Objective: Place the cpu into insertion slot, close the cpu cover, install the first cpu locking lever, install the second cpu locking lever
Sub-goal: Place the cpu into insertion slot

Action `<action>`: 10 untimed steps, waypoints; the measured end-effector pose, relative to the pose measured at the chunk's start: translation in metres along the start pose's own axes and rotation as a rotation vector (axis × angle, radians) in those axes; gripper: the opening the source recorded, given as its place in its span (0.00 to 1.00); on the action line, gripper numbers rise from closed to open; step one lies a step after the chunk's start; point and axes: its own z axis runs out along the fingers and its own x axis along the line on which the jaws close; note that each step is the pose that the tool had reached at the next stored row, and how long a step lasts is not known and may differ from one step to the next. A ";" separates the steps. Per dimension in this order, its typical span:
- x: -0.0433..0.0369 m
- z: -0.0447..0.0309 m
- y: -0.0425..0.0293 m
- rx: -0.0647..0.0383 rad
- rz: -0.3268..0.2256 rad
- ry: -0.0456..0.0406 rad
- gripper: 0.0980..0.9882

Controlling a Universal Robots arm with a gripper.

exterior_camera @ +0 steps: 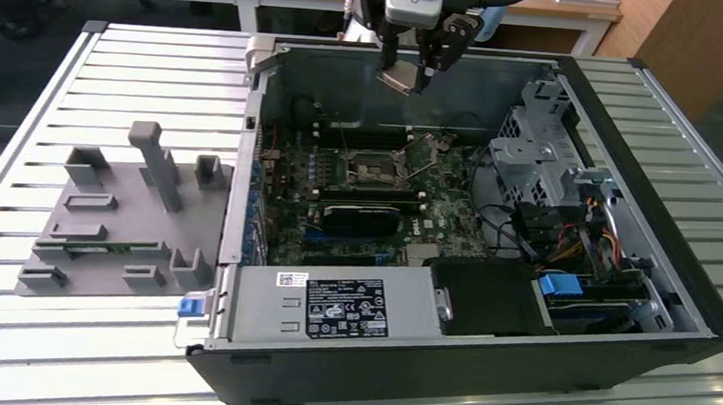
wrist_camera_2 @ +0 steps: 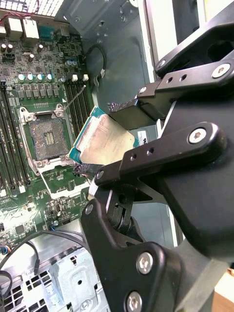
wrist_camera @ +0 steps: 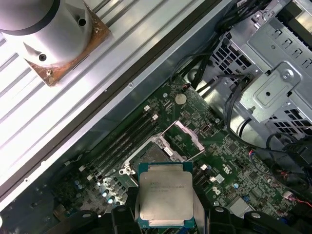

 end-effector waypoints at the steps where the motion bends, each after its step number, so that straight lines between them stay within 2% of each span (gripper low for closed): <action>1: 0.0000 0.0000 0.0000 0.000 0.002 -0.0002 0.48; 10: 0.0000 0.0000 0.0000 -0.001 0.024 -0.0021 0.48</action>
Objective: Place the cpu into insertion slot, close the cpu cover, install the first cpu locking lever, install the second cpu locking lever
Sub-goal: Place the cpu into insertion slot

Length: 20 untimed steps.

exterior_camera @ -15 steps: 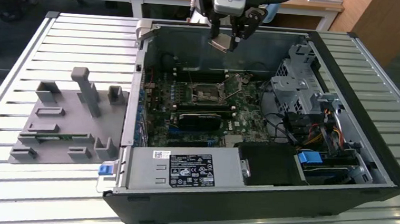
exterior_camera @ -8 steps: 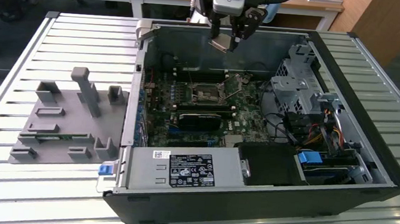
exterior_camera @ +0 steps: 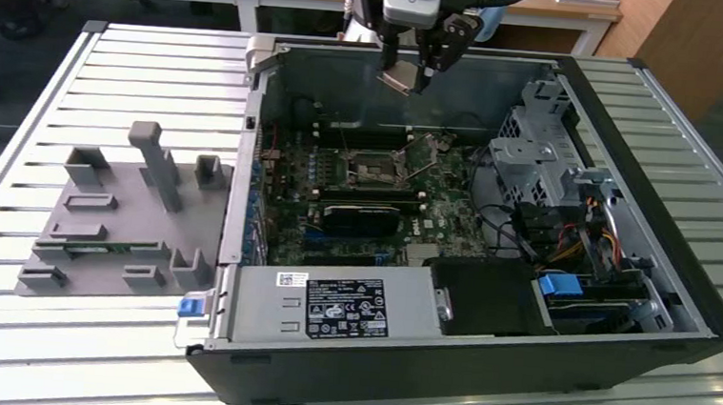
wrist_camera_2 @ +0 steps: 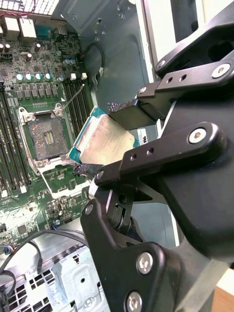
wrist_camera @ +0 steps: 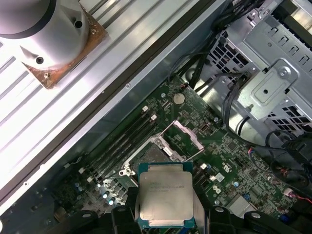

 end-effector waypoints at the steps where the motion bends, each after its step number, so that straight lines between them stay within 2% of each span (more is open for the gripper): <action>1: 0.0000 0.0000 0.0000 0.000 0.002 -0.0002 0.48; 20: 0.0000 0.0000 0.0000 -0.001 0.047 -0.0042 0.48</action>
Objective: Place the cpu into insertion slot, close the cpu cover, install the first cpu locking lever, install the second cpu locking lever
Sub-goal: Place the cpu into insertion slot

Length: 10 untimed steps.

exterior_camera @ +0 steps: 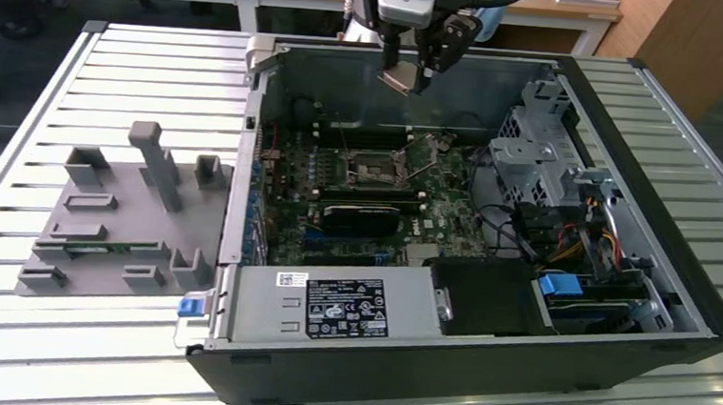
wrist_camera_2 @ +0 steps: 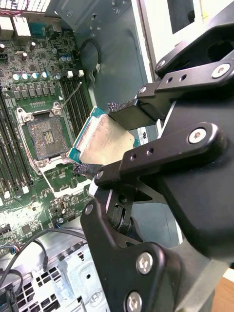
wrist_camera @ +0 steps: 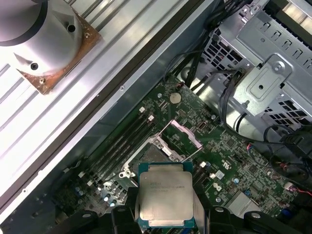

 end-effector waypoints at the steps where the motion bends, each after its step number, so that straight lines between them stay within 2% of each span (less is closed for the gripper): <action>1: 0.0000 0.0000 0.0000 0.000 0.002 -0.0002 0.48; 7: 0.0002 0.0003 0.0001 -0.001 0.026 -0.0023 0.48; 10: 0.0003 0.0010 0.0002 -0.001 0.056 -0.0052 0.48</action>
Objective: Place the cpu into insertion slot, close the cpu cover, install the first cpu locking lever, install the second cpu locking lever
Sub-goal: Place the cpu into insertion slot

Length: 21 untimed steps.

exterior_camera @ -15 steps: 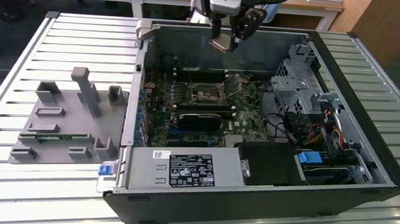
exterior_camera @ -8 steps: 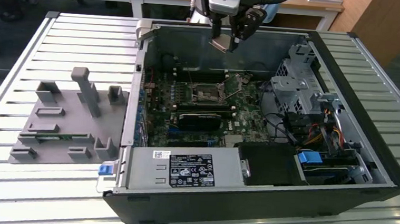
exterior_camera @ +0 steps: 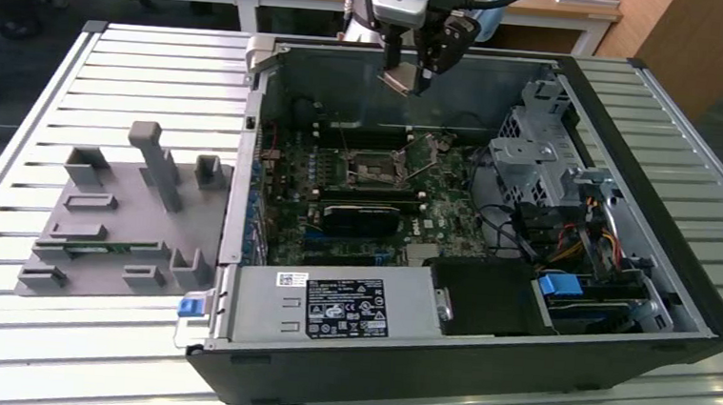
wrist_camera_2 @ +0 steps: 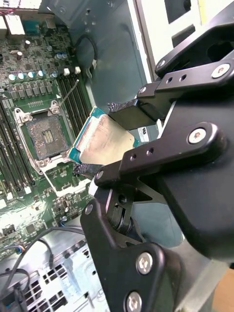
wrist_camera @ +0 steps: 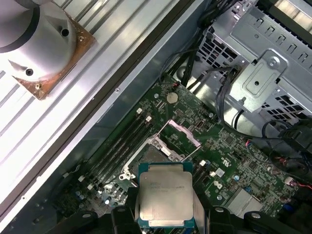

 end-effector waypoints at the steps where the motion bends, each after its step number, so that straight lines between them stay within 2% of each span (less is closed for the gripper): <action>1: 0.0000 0.0003 -0.0001 0.000 0.015 -0.0015 0.48; 6: -0.0001 0.0019 -0.0002 -0.001 0.103 -0.0098 0.48; 11: -0.0001 0.0031 -0.0003 -0.003 0.168 -0.0156 0.48; 15: -0.0001 0.0037 -0.0003 -0.003 0.198 -0.0184 0.48; 21: -0.0001 0.0039 -0.0004 -0.003 0.213 -0.0197 0.48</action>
